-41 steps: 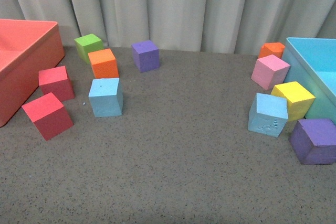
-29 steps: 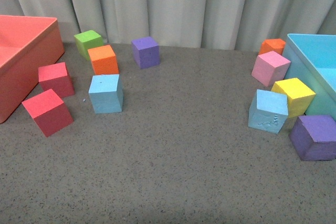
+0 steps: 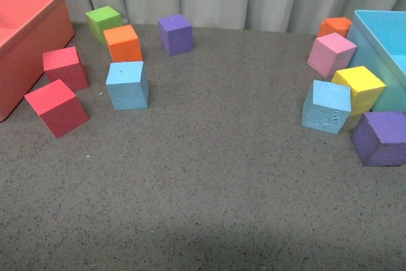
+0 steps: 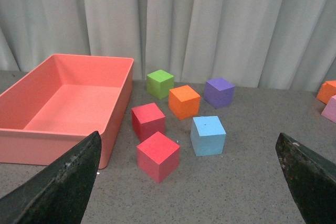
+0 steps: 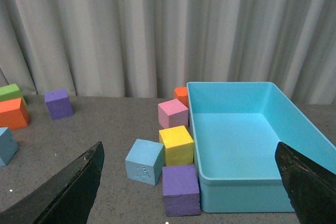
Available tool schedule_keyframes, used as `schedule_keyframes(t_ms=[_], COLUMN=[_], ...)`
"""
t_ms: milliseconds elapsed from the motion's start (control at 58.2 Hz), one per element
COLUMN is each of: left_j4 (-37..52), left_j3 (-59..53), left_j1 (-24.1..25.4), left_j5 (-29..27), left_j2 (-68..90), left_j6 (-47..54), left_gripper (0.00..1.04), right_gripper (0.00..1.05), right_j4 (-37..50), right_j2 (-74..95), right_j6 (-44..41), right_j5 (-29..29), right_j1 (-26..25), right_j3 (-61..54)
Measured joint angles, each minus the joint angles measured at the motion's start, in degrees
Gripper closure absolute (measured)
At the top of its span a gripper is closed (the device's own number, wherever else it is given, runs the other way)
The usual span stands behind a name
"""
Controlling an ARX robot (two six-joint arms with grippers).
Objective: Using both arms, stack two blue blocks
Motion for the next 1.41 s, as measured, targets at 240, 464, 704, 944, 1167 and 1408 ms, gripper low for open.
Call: schedule_keyframes(t_ms=[240, 464, 704, 944, 1167, 1408], left_j4=[0.0, 0.0, 0.0, 0.0, 0.0, 0.0], left_j3=[0.0, 0.0, 0.0, 0.0, 0.0, 0.0], left_j1=[0.0, 0.0, 0.0, 0.0, 0.0, 0.0], left_j5=[0.0, 0.0, 0.0, 0.0, -0.1, -0.1], left_j2=[0.0, 0.0, 0.0, 0.0, 0.0, 0.0], left_j6=[0.0, 0.0, 0.0, 0.0, 0.0, 0.0], left_gripper=[0.07, 0.07, 0.07, 0.07, 0.07, 0.07], right_gripper=[0.1, 0.1, 0.1, 0.1, 0.1, 0.1], right_j4=[0.0, 0.0, 0.0, -2.0, 8.2, 6.0], right_j2=[0.0, 0.0, 0.0, 1.3, 37.8, 79.9], right_j6=[0.0, 0.0, 0.0, -2.4, -2.4, 15.0], right_j5=[0.0, 0.0, 0.0, 7.6, 16.2, 8.1], right_j1=[0.0, 0.0, 0.0, 2.1, 5.3, 5.6], right_j3=[0.0, 0.0, 0.0, 0.7, 12.2, 34.8])
